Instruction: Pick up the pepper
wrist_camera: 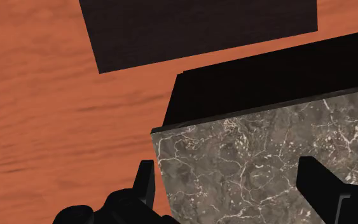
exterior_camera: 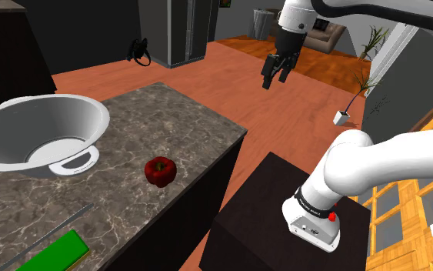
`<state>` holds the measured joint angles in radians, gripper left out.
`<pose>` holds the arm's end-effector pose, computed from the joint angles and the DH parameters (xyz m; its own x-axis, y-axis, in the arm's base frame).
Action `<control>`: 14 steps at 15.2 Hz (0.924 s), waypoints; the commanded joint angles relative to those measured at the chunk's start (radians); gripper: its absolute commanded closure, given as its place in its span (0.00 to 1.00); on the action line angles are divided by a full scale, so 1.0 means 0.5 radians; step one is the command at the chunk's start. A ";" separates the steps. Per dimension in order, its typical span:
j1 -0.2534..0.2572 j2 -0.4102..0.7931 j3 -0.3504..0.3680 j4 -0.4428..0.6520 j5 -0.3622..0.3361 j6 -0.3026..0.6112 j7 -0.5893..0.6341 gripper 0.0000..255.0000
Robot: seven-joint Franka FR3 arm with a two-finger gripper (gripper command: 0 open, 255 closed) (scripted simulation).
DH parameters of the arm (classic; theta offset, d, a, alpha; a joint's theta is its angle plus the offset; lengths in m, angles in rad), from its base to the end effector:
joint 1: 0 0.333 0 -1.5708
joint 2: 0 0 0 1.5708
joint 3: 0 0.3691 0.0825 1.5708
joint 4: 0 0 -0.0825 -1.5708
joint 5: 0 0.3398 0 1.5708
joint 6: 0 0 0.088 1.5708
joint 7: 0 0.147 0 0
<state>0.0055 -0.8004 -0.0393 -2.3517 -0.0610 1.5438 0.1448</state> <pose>0.2173 -0.0211 0.5905 0.9859 -0.1672 -0.0031 -0.1670 -0.9854 0.0336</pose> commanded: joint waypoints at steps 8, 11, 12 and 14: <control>0.094 0.270 0.269 0.025 0.183 0.161 0.315 0.00; 0.130 0.418 0.379 0.071 0.244 0.232 0.446 0.00; 0.140 0.472 0.415 0.091 0.262 0.255 0.489 0.00; 0.159 0.584 0.486 0.138 0.292 0.300 0.576 0.00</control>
<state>0.0782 -0.5293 0.1839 -2.2894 0.0746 1.6848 0.4073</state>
